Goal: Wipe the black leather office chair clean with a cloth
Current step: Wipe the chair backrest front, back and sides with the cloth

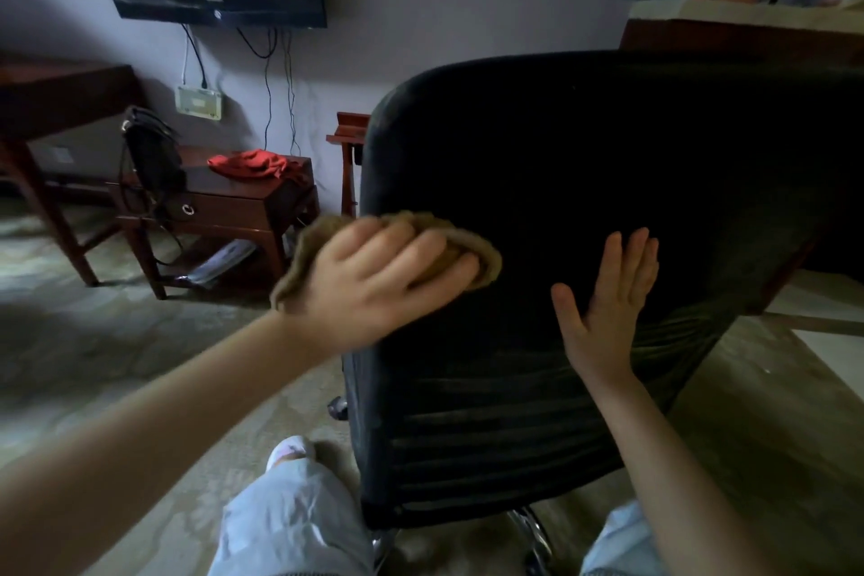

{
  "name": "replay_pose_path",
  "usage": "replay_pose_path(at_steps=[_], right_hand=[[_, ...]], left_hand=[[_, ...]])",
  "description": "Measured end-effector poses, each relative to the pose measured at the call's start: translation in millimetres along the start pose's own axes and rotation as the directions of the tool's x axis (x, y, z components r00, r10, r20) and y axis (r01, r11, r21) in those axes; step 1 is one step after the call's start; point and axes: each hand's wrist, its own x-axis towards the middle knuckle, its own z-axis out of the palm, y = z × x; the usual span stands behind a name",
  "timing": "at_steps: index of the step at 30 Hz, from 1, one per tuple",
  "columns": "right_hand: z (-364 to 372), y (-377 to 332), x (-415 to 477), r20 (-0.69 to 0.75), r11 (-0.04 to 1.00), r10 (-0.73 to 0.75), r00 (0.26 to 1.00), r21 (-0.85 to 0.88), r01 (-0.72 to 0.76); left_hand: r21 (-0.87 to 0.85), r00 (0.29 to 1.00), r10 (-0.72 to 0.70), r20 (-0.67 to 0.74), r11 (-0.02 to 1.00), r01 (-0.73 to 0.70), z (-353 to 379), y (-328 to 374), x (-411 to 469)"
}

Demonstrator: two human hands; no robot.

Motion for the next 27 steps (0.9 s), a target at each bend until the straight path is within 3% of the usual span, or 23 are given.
replay_pose_path(at_steps=[5,9,11,14,18,24,27], right_hand=[[0.6,0.6,0.1,-0.021,1.000,-0.003,1.000,0.002,0.003],[1.0,0.8,0.0,-0.032,1.000,-0.005,0.999,-0.006,0.005],[0.3,0.7,-0.6,-0.031,1.000,-0.004,0.999,-0.004,0.004],[-1.0,0.3,-0.8,-0.019,1.000,0.003,1.000,0.007,-0.002],[0.0,-1.5,-1.1,-0.031,1.000,-0.004,1.000,-0.011,0.004],[-2.3,-3.6,-1.0,-0.003,0.998,0.040,0.999,-0.048,-0.040],[-1.8,-4.7,-2.0,-0.005,0.997,0.034,0.999,-0.064,-0.034]], left_hand=[[0.009,0.992,0.023,-0.123,1.000,-0.022,-9.1,-37.2,30.6],[-0.097,0.976,-0.179,-0.124,0.981,0.168,-1.9,-18.5,14.1],[-0.123,0.978,-0.194,-0.076,0.975,0.184,2.1,-0.8,-7.9],[-0.140,1.000,0.006,0.009,0.990,-0.005,3.5,13.0,-40.2],[-0.129,0.970,0.238,0.040,0.964,-0.231,0.5,-3.4,-42.7],[0.018,0.982,0.057,-0.180,0.998,-0.054,-5.4,-46.3,34.7],[0.008,0.981,0.012,-0.194,1.000,-0.011,-7.6,-52.2,56.7]])
